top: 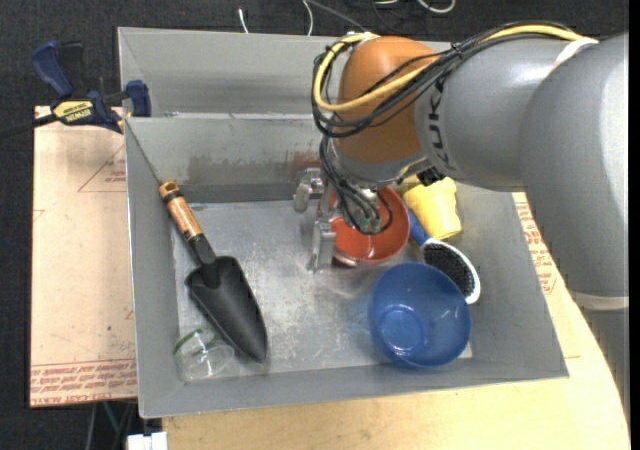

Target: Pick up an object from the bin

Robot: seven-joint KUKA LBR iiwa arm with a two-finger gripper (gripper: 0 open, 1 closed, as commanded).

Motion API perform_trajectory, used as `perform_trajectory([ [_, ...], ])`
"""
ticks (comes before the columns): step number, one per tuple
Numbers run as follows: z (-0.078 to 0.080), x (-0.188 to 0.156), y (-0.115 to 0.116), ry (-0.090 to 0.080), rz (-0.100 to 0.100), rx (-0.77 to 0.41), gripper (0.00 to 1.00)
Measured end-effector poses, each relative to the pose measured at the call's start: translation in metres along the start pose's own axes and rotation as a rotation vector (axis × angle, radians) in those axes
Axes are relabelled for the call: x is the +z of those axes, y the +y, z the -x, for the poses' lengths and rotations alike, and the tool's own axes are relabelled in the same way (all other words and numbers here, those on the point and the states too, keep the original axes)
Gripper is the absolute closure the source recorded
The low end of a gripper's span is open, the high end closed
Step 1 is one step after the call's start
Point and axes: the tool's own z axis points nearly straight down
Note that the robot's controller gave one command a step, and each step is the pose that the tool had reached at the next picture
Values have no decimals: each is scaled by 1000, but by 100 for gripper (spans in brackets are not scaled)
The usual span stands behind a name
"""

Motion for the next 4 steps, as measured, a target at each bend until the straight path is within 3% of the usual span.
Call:
perform_trajectory([
  [1, -4, -89, -21, -1, 0, 24, 0],
  [2, -47, -16, -35, 4, 1, -95, 0],
  [3, -13, -212, -41, -29, 1, -29, 100],
  [4, -15, -208, -41, -19, 1, -29, 100],
])
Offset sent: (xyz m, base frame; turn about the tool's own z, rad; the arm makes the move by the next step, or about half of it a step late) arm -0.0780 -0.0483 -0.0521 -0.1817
